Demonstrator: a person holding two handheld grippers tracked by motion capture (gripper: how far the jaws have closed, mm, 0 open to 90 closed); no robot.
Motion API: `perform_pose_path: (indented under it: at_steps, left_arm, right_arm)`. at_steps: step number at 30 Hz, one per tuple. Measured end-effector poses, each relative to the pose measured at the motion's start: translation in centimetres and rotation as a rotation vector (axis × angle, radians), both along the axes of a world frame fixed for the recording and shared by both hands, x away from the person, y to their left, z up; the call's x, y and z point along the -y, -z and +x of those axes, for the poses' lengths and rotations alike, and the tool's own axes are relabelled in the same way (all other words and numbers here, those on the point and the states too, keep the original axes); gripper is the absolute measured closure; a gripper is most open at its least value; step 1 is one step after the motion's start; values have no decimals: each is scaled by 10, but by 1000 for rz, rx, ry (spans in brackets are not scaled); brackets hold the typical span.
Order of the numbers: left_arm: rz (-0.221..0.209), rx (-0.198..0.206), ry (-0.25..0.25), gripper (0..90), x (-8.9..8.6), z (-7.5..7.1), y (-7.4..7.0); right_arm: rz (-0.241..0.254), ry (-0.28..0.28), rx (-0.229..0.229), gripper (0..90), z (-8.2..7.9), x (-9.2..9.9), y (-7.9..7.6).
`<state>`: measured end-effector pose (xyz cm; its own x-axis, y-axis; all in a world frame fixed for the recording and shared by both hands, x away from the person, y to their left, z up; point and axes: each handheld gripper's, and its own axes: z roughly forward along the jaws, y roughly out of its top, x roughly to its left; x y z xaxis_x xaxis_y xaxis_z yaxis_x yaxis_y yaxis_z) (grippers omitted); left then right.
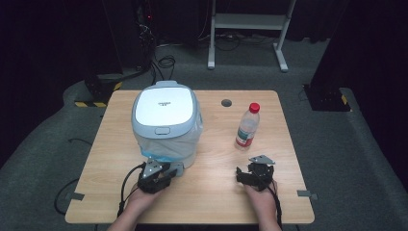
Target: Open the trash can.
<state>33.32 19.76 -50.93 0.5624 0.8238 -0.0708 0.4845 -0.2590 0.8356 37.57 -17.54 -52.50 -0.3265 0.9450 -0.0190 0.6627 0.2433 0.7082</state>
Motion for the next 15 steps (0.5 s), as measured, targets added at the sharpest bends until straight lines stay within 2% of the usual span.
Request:
perform_pose_path:
  at_steps: [6, 9, 14, 15]
  left_arm:
    - [36, 22, 24, 666, 3, -1, -2]
    - [50, 37, 19, 673, 7, -2, -1]
    - [47, 36, 19, 699, 10, -2, 1]
    - [32, 31, 20, 699, 9, -2, 2]
  right_arm:
    - [1, -5, 2, 134, 0, 0, 0]
    - [1, -4, 2, 136, 0, 0, 0]
    - [-1, -2, 2, 138, 0, 0, 0]
    - [-2, -3, 3, 138, 0, 0, 0]
